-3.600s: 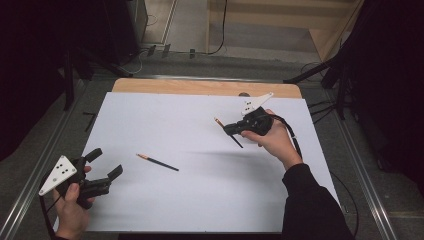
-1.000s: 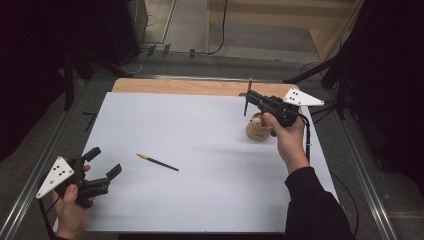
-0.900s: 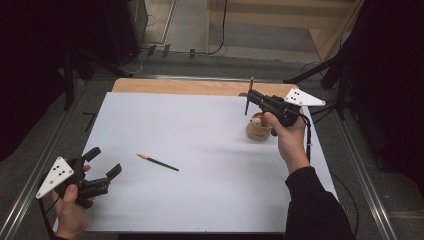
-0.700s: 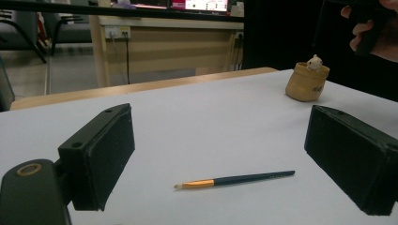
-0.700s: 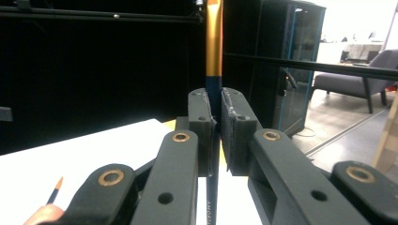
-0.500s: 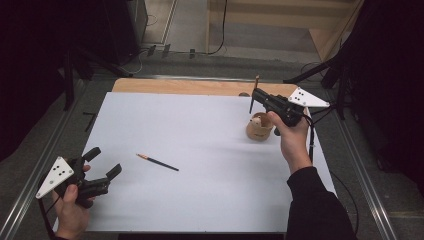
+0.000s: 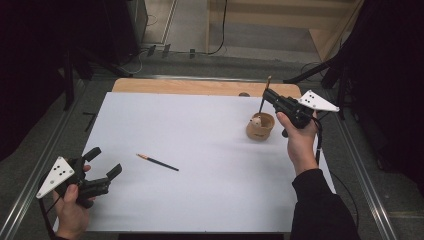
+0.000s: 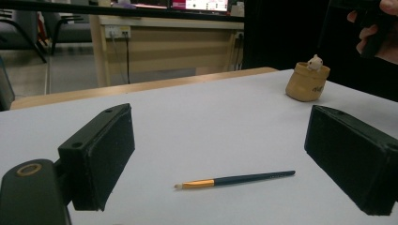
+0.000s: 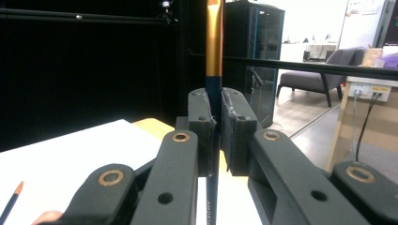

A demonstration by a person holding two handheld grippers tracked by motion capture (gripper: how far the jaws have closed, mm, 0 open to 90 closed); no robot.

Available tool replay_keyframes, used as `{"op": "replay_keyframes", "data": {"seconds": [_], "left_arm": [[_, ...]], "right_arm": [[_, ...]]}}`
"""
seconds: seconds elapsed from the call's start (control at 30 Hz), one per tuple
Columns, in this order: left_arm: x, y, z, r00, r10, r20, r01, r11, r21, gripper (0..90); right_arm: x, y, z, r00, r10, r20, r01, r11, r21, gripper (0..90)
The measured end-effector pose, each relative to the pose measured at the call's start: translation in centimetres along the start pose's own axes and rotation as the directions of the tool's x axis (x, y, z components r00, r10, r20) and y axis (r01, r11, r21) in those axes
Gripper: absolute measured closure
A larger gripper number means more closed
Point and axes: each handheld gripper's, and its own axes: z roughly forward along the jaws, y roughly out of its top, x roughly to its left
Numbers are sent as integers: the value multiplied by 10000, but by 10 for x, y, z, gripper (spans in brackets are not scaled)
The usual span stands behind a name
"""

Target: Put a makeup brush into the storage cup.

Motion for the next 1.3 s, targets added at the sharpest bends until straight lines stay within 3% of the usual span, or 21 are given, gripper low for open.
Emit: {"op": "replay_keyframes", "data": {"seconds": [0.6, 1.3], "left_arm": [[0, 0, 0, 10000, 15, -1, -15, 10000, 21, 94], [-1, 0, 0, 10000, 23, -42, -23, 10000, 20, 94]], "right_arm": [[-10, -21, -16, 9962, 240, 840, -259, 9994, 222, 847], [-12, -56, -25, 9894, 705, 1267, -809, 9935, 797, 846]]}}
